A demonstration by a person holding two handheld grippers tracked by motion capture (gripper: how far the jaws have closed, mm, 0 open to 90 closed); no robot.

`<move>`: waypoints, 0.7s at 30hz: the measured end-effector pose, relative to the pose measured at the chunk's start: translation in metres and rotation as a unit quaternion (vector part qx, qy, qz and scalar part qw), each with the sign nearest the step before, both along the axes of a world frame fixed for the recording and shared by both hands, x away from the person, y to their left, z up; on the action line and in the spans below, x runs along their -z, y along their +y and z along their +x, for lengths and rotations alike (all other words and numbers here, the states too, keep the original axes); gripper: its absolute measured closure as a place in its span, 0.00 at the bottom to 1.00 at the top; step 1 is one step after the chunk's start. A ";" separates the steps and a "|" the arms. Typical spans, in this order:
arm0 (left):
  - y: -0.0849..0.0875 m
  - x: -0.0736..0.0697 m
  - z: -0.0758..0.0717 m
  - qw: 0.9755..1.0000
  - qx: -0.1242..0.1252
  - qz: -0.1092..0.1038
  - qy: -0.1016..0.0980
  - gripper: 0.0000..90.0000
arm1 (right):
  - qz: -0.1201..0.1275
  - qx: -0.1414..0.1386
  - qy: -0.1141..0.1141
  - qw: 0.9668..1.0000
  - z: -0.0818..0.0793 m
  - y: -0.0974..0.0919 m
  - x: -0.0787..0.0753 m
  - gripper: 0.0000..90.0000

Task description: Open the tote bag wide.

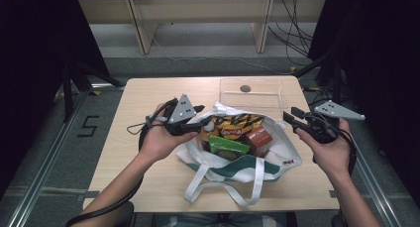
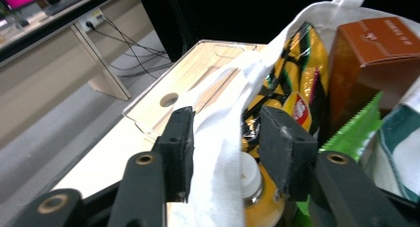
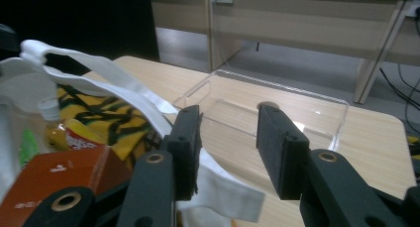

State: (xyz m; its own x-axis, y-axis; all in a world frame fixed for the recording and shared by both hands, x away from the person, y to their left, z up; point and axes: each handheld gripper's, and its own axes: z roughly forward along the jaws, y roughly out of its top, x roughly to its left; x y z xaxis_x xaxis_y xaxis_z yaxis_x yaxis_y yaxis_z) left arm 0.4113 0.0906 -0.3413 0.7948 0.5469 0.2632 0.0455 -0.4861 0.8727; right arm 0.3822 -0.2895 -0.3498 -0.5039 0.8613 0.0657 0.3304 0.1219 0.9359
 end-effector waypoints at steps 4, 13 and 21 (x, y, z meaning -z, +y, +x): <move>-0.002 0.004 0.008 1.000 0.005 0.014 0.013 0.73 | -0.004 -0.020 0.004 1.000 -0.001 0.008 -0.003 0.68; -0.006 0.006 0.019 0.999 0.017 0.037 0.027 0.83 | -0.026 -0.053 0.012 0.998 0.006 0.019 -0.003 0.67; -0.008 0.004 0.024 0.999 0.011 0.040 0.033 0.96 | -0.042 -0.059 0.030 0.997 0.017 0.026 0.002 0.72</move>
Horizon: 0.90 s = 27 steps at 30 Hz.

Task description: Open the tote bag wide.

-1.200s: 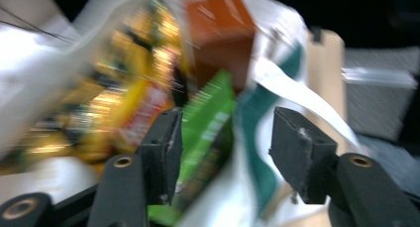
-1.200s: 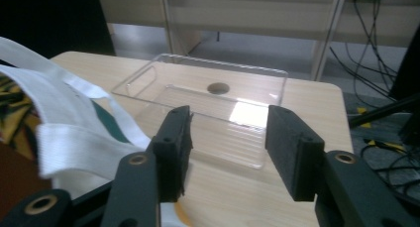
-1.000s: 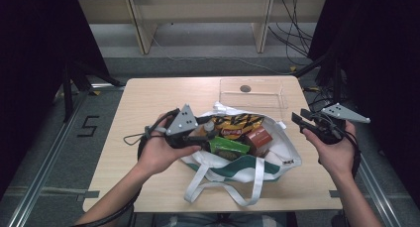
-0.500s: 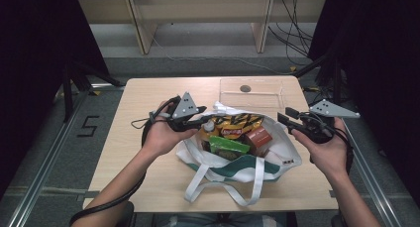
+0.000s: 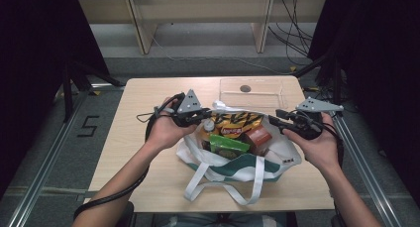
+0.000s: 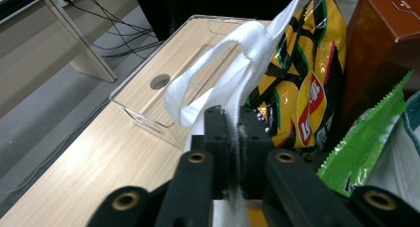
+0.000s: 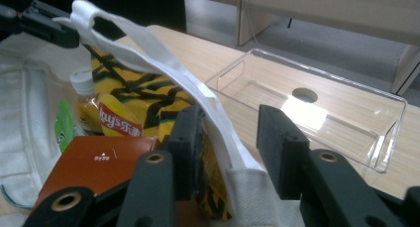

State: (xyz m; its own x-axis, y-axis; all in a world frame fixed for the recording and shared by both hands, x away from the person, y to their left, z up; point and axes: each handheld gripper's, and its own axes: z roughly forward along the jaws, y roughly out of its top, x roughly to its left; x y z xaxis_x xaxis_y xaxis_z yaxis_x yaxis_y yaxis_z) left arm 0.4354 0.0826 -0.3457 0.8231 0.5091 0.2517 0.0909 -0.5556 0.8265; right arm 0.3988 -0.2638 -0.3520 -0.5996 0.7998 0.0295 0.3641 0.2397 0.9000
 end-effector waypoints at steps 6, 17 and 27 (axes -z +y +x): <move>-0.002 -0.004 0.004 1.000 -0.008 -0.010 -0.004 0.97 | -0.013 -0.002 0.008 1.000 0.005 0.001 0.002 0.76; -0.004 -0.010 0.011 1.000 -0.013 -0.019 -0.009 0.97 | -0.028 -0.022 0.023 0.999 0.008 0.003 -0.002 0.97; -0.002 -0.006 0.020 0.999 -0.026 -0.037 0.004 0.97 | -0.027 -0.009 0.026 0.999 0.018 0.008 -0.008 1.00</move>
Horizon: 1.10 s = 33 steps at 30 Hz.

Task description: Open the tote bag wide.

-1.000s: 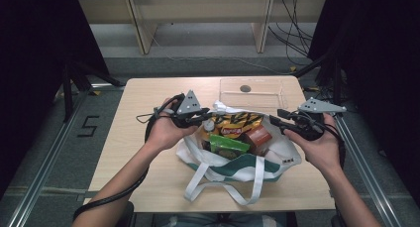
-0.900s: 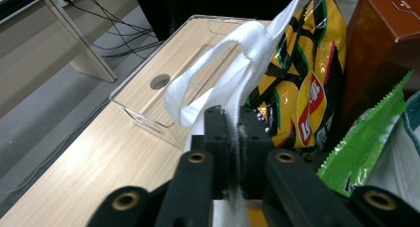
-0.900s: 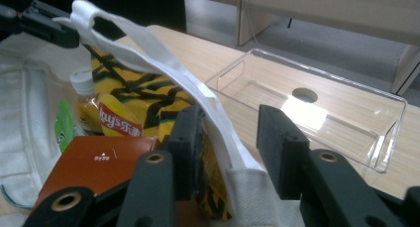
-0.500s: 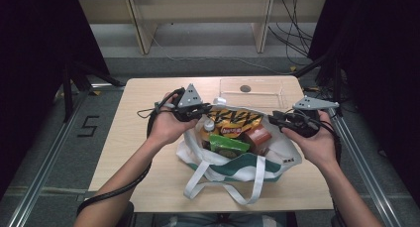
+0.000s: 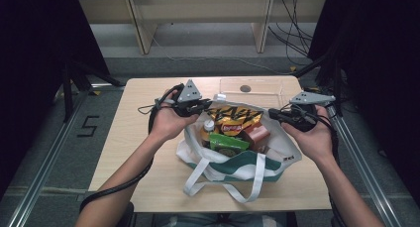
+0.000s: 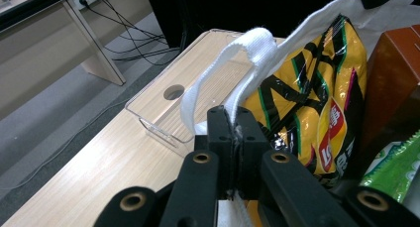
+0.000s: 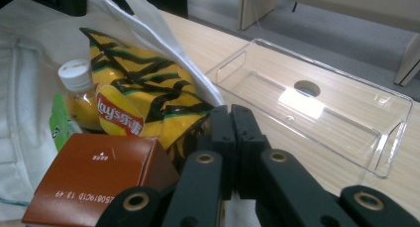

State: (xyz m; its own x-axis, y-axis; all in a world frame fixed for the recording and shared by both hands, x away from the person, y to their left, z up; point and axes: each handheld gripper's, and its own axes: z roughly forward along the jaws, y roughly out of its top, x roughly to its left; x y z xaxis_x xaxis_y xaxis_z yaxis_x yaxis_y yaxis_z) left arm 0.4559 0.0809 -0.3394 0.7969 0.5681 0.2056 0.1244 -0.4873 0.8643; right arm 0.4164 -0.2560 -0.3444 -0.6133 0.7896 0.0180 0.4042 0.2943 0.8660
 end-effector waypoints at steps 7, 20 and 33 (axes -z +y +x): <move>0.000 0.004 0.011 1.000 -0.003 0.001 0.013 0.97 | 0.004 0.004 0.004 1.000 0.012 -0.002 0.003 1.00; 0.001 0.014 0.029 0.999 -0.015 -0.001 0.037 0.97 | 0.015 0.015 0.030 0.999 0.025 0.002 0.014 1.00; 0.003 0.027 0.035 0.999 -0.023 0.001 0.049 0.97 | -0.003 0.023 0.012 1.000 0.022 0.000 0.028 0.81</move>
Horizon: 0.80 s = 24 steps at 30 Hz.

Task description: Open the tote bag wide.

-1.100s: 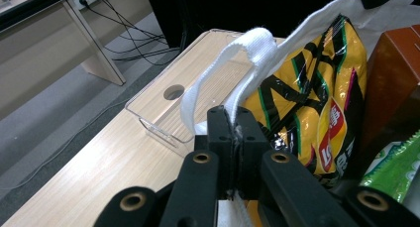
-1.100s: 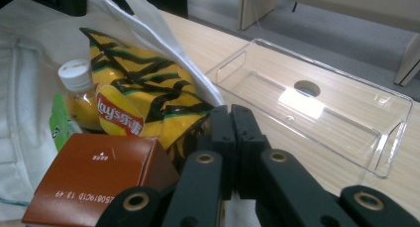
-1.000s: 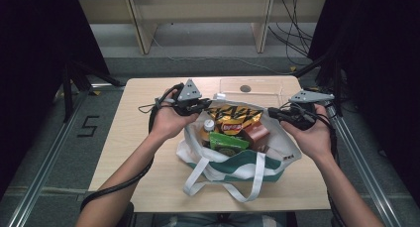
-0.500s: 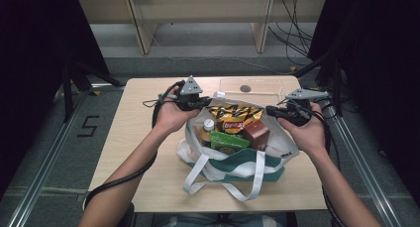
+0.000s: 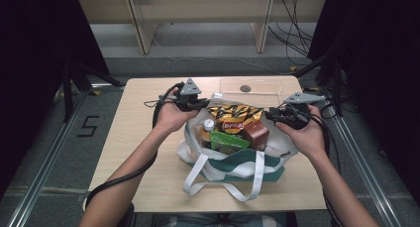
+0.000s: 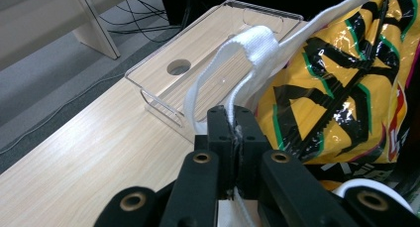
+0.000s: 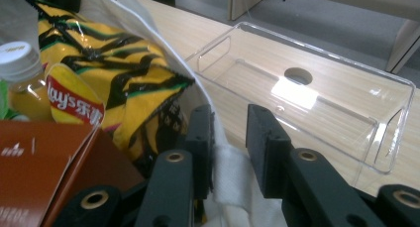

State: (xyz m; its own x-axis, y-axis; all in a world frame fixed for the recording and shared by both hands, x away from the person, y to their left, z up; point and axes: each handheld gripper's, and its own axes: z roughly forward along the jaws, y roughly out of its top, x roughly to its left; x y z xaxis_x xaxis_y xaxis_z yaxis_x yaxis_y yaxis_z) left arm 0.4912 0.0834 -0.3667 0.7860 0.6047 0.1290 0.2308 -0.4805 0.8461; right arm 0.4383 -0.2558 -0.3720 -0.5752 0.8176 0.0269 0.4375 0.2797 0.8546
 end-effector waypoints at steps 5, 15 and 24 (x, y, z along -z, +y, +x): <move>-0.001 0.003 0.001 1.000 0.000 0.009 0.003 0.97 | -0.013 -0.010 0.000 1.000 -0.001 -0.002 0.003 0.89; 0.001 0.021 0.012 1.000 -0.010 0.012 0.023 0.97 | -0.012 -0.006 0.031 0.999 0.011 0.002 0.015 0.91; -0.002 0.037 0.017 0.999 -0.012 0.025 0.036 0.97 | -0.006 0.006 0.046 0.999 0.019 0.003 0.031 0.91</move>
State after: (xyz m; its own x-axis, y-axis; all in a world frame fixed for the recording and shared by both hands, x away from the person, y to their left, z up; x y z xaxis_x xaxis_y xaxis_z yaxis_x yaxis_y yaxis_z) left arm 0.5085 0.0810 -0.4034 0.7797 0.6176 0.1035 0.3018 -0.5154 0.8021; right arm 0.4574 -0.2532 -0.4026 -0.5602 0.8255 0.0695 0.5175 0.2832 0.8074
